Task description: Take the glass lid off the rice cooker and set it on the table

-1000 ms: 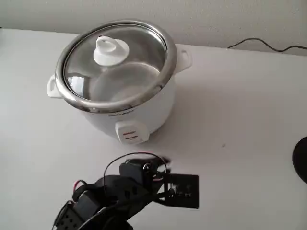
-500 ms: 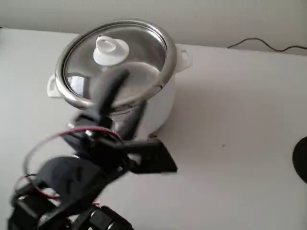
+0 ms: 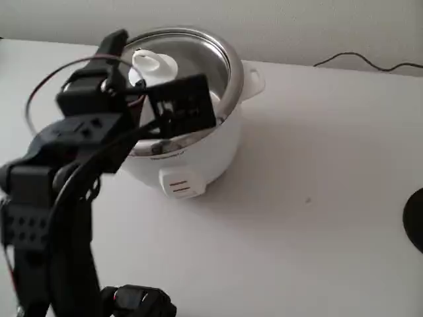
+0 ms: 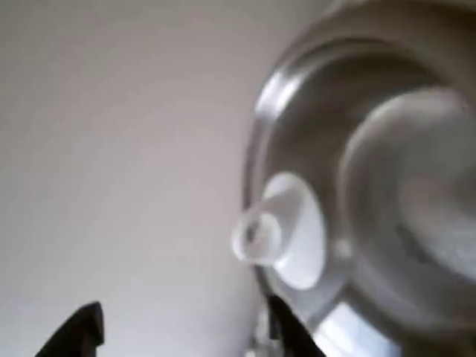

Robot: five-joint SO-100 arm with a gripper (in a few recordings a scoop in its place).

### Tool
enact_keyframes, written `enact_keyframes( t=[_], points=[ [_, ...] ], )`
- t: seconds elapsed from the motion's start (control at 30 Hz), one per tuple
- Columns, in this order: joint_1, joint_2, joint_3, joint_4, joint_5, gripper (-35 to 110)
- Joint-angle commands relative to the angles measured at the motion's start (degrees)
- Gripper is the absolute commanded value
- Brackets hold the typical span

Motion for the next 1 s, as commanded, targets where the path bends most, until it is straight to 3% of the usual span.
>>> enact_keyframes(
  t=[0.0, 0.63, 0.8, 0.9, 0.97],
  points=[
    [-1.93, -7.03, -6.5, -3.34, 0.79, 32],
    [-1.14, -22.41, -11.95, -15.38, 2.9, 32],
    [-0.18, -23.47, -11.07, -20.39, 3.08, 18],
    [0.62, -24.35, -11.07, -22.41, 3.78, 1],
    [1.23, -24.7, -10.9, -23.55, 7.12, 0]
  ],
)
